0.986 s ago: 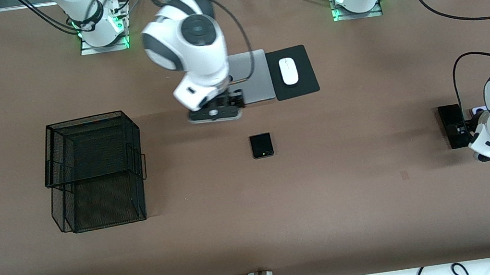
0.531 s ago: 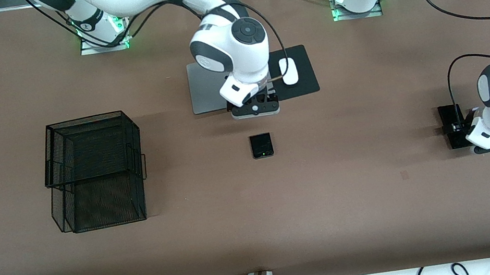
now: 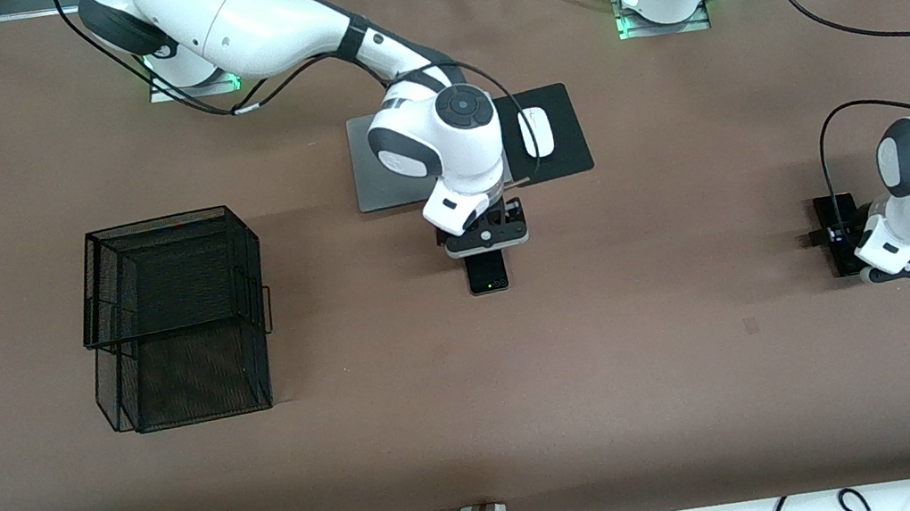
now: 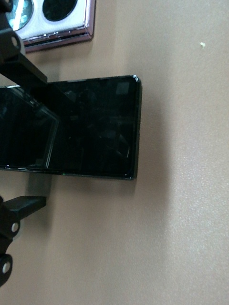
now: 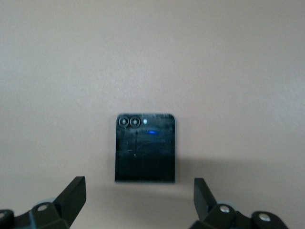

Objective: Place phones with both arms
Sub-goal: 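Grasp the tall black phone with the left gripper while the right gripper holds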

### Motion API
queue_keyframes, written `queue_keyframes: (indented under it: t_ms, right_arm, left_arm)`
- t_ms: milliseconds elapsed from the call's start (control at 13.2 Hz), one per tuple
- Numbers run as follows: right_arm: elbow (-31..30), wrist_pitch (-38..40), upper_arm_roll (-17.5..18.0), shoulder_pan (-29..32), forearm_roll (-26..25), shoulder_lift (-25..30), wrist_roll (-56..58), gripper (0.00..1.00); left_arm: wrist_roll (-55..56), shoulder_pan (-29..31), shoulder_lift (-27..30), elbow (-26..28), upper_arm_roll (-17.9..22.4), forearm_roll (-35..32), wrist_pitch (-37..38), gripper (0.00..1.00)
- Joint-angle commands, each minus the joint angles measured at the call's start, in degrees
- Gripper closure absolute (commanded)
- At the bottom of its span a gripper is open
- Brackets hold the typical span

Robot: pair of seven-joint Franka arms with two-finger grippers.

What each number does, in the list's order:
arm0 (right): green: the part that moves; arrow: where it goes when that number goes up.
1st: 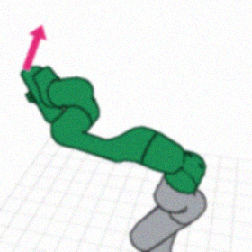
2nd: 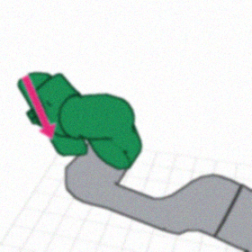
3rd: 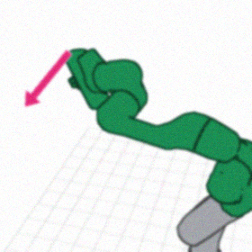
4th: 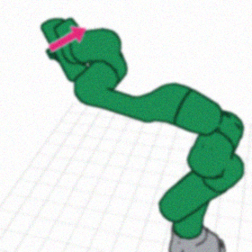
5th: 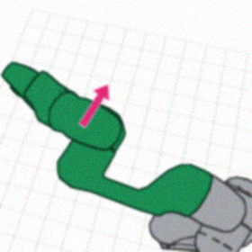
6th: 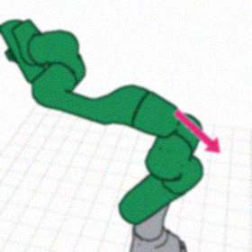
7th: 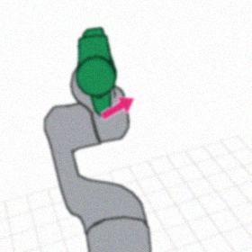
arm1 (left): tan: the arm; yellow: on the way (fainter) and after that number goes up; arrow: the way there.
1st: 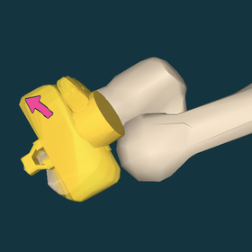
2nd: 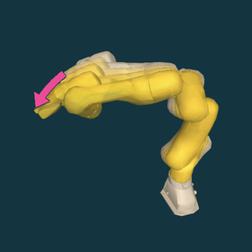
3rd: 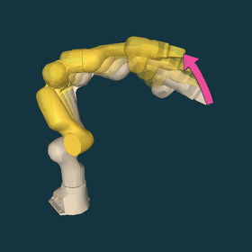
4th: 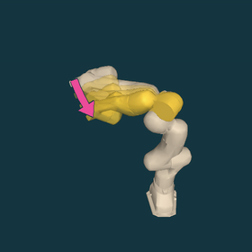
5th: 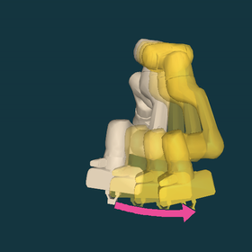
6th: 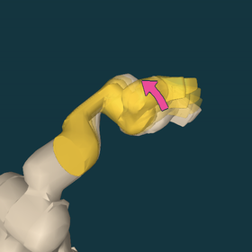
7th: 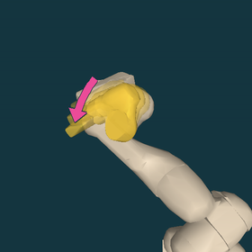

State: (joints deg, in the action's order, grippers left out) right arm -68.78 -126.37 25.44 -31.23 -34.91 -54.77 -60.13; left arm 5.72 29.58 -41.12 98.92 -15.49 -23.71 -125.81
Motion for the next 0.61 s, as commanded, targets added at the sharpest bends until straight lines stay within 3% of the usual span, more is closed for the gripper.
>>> queue_keyframes:
  t_ms: [0,531]
  right_arm:
    - [2.16,-3.35,-1.61,-0.23,-1.22,-2.62,0.45,0.0]
    - [3.48,-6.88,-2.5,-0.93,-1.22,-6.05,-1.65,0.0]
  left_arm:
    - [-1.76,0.74,0.51,0.66,-0.42,0.95,-0.75,0.0]
    - [-5.62,1.09,0.52,0.13,-0.5,0.42,-0.75,0.0]
